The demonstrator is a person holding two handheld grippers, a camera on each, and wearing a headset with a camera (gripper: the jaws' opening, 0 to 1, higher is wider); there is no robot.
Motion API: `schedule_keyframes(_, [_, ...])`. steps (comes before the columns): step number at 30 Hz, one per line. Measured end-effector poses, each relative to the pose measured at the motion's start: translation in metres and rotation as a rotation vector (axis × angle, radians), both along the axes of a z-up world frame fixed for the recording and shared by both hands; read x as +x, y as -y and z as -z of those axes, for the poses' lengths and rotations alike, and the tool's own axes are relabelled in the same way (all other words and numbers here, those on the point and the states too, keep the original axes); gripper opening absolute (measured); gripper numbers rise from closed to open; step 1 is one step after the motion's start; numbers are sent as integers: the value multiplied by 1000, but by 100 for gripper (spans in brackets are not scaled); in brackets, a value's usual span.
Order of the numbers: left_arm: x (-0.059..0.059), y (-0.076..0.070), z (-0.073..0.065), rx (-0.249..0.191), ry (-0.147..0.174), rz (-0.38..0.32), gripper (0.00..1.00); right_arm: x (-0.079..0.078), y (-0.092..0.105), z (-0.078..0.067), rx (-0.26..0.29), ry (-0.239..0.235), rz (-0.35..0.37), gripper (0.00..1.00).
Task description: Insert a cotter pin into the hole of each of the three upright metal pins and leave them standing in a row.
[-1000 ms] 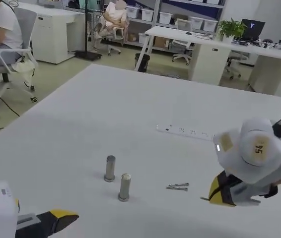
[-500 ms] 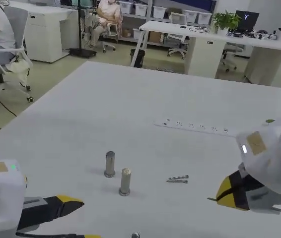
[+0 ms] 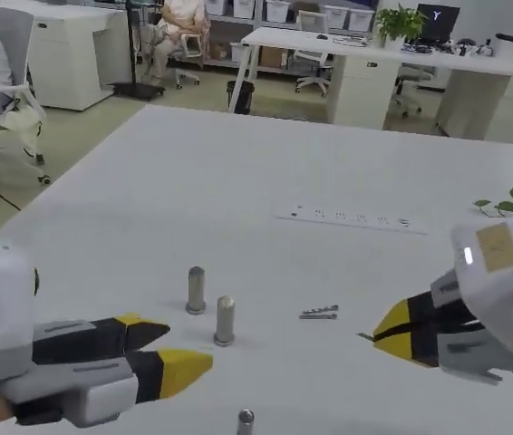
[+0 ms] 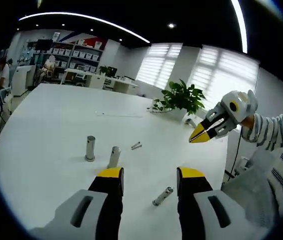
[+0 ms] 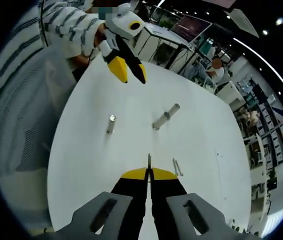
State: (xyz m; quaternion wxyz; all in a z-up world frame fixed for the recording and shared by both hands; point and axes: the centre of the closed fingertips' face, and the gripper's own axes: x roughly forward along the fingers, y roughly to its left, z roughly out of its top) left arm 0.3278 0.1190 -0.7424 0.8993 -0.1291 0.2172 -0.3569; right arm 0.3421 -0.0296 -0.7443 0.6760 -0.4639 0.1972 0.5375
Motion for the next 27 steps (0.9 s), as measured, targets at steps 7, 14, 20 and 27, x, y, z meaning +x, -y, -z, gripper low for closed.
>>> schedule_keyframes(7, [6,13,-5,-13,24,21,33,-4,-18,-8,73,37,25,2])
schedule_keyframes(14, [7,29,-7,-3,28,78,30,-8,-31,-13,121,72,51,2])
schedule_keyframes(20, [6,43,-8,-31,15,113,25,-13,-39,-12,142,94,59,2])
schedule_keyframes(27, [2,61,-8,-50,-13,161,21,-19,-48,-6,153,107,55,2])
